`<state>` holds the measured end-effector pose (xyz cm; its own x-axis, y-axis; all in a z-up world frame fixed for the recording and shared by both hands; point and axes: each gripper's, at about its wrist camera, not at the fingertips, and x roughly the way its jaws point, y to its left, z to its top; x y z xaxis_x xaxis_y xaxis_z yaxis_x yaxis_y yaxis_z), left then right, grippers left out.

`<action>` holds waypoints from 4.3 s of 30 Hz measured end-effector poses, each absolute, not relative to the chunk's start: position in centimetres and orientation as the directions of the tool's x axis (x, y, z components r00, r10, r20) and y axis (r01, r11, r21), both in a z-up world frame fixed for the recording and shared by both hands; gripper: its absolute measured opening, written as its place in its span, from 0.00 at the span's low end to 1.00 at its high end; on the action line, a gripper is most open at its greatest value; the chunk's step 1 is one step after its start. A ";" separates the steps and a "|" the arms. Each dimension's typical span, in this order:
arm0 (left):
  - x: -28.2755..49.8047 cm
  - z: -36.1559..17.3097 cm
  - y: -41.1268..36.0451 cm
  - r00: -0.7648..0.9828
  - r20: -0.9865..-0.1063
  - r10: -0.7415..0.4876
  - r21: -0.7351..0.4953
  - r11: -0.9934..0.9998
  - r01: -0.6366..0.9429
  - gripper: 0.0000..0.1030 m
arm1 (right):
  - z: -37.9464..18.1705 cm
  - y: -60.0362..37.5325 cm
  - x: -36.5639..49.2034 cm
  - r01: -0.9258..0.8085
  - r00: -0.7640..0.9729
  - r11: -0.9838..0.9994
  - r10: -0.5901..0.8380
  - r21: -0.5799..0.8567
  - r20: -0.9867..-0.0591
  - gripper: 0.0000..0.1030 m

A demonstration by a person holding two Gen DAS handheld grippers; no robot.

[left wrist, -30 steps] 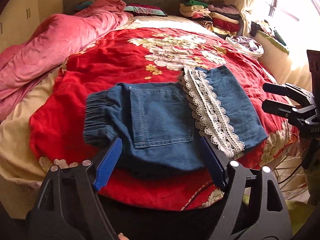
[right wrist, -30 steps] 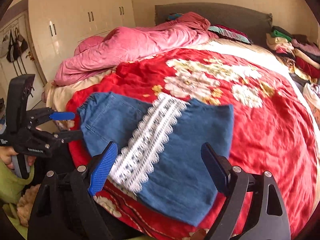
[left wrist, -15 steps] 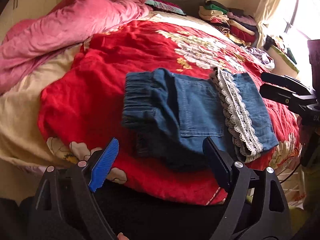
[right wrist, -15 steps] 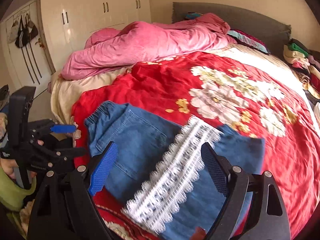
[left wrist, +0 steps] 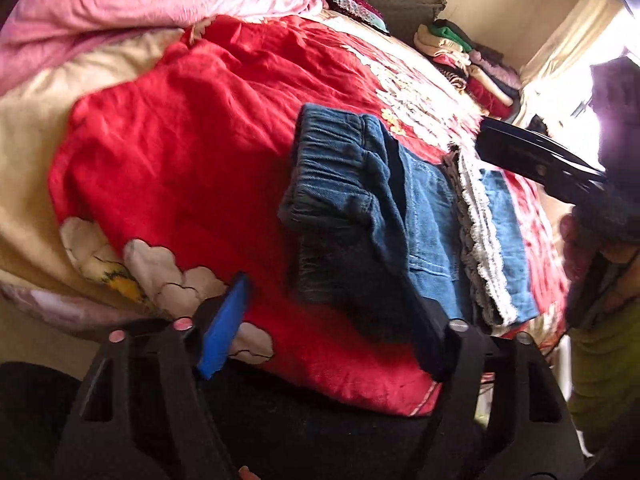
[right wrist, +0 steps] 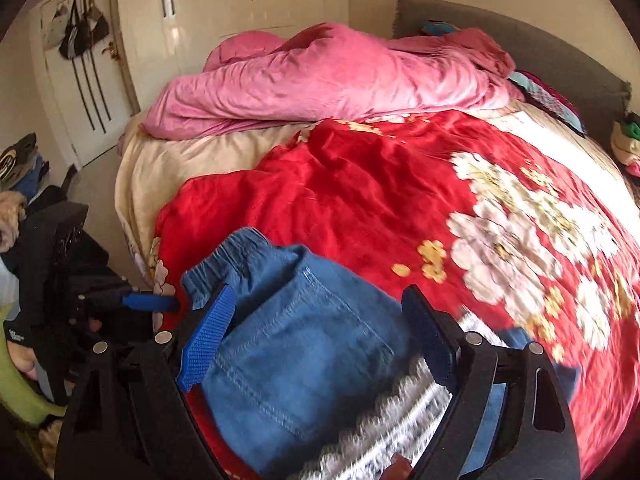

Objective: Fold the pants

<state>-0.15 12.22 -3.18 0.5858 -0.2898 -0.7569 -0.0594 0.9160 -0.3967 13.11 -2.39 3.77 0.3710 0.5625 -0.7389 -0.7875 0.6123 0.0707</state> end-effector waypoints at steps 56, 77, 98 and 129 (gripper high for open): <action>5.1 0.8 -2.6 0.480 -0.643 -0.597 -0.544 0.797 0.263 0.55 | 5.2 -19.1 17.3 -0.737 0.295 0.521 0.822 0.432 -0.487 0.57; 3.8 -1.3 -7.4 0.388 -0.729 -0.564 -0.450 0.822 0.350 0.65 | -3.3 -24.9 16.1 -0.453 0.406 0.802 0.575 0.390 -0.710 0.68; 2.9 2.0 -4.5 0.517 -0.717 -0.467 -0.377 0.884 0.277 0.80 | 4.1 -26.9 6.3 -0.554 0.596 0.820 0.509 0.141 -0.621 0.81; 11.3 0.8 -5.1 0.475 -0.754 -0.453 -0.361 0.891 0.276 0.38 | 0.3 -15.2 0.1 -0.860 0.417 0.503 0.593 -0.087 -0.689 0.49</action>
